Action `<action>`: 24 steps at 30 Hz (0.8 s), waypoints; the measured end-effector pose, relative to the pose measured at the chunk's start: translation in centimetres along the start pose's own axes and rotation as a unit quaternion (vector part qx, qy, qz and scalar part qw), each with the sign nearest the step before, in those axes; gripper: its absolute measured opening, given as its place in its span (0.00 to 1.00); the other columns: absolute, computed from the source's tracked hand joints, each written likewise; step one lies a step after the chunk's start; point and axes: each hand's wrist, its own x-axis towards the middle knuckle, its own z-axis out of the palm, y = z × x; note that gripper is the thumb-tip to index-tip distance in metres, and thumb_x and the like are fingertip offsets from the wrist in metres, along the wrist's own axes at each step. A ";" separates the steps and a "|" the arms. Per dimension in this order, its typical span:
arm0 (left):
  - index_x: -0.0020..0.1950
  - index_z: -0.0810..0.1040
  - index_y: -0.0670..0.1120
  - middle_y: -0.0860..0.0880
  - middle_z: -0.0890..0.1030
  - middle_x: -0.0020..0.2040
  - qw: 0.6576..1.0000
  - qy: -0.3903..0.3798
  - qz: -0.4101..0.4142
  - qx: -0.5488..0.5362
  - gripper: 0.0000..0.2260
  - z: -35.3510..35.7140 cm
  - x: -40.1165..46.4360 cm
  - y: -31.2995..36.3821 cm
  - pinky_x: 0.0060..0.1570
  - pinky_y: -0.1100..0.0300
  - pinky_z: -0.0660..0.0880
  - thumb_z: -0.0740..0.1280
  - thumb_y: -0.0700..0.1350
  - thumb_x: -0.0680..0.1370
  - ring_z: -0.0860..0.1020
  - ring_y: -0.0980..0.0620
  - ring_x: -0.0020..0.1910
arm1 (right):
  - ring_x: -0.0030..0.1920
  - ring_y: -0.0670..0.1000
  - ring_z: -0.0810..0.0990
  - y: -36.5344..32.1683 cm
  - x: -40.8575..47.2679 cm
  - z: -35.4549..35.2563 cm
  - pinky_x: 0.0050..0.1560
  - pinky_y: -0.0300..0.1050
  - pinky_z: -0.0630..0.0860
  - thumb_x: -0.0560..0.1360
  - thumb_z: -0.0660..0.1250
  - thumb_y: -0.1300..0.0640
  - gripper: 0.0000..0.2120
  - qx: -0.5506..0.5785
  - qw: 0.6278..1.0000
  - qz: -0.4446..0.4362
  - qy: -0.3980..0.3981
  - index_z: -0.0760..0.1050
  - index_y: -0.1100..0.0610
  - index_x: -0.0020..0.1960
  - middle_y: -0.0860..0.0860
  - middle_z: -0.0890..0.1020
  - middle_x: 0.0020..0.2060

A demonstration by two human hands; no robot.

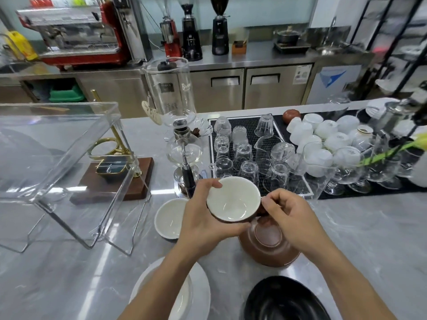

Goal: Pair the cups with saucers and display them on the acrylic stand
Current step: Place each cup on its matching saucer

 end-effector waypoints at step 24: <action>0.68 0.74 0.46 0.47 0.82 0.64 0.969 -0.137 -0.084 -0.189 0.18 3.3 2.2 0.0 0.62 0.54 0.78 0.70 0.38 0.79 0.82 0.56 0.61 | 0.28 0.49 0.76 2.9 -2.0 -6.0 0.31 0.44 0.74 0.81 0.60 0.64 0.12 0.077 0.992 0.028 0.091 0.76 0.66 0.42 0.49 0.78 0.29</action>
